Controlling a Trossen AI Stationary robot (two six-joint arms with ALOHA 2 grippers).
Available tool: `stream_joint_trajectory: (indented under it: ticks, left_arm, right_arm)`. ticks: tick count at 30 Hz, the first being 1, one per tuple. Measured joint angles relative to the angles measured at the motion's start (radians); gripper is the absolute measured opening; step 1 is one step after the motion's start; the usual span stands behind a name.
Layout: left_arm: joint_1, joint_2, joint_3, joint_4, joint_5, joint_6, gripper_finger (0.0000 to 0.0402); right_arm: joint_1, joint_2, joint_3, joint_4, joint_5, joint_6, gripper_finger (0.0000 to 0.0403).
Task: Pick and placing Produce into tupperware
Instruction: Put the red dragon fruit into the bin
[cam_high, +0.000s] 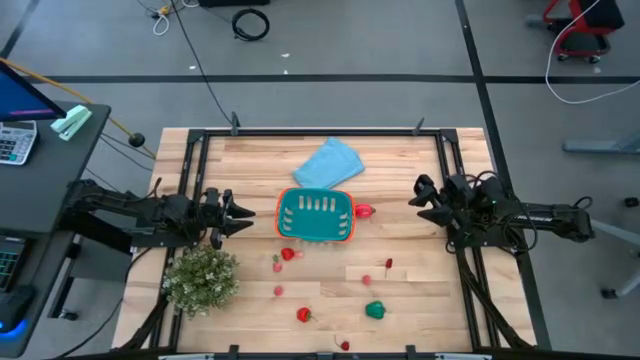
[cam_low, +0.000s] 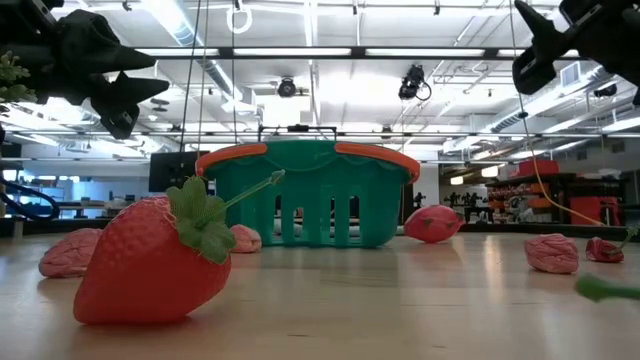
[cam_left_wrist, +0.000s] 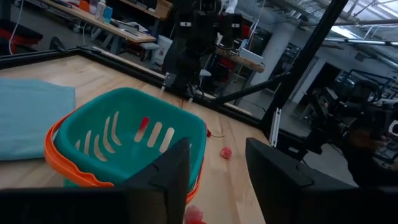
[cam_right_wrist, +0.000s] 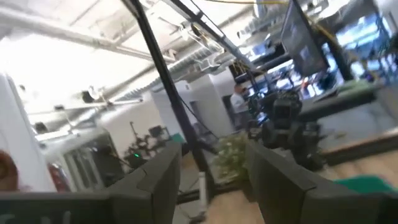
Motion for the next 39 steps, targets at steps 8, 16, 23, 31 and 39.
stream_joint_trajectory:
  ticks: [8,16,23,31,39]
  left_arm:
    - [0.0,0.0,0.0,0.014,-0.059,0.0,0.0143]
    - [0.0,0.0,0.0,0.028,-0.16,0.005,0.0143]
    - [0.0,0.0,0.0,0.074,-0.169,0.006,0.0137]
    - [0.0,0.0,0.0,0.086,-0.169,0.006,0.0126]
    - [0.0,0.0,0.0,0.086,-0.169,0.006,0.0126]
  right_arm:
    - [-0.002,0.0,0.0,0.0,-0.003,-0.032,0.0188]
    - [-0.006,0.011,0.056,-0.233,0.077,-0.459,0.0211]
    - [-0.035,0.169,0.375,-0.779,0.334,-0.646,0.0278]
    - [-0.035,0.54,0.573,-1.067,0.353,-0.686,0.0307]
    - [-0.035,0.943,0.669,-1.141,0.352,-0.755,0.0303]
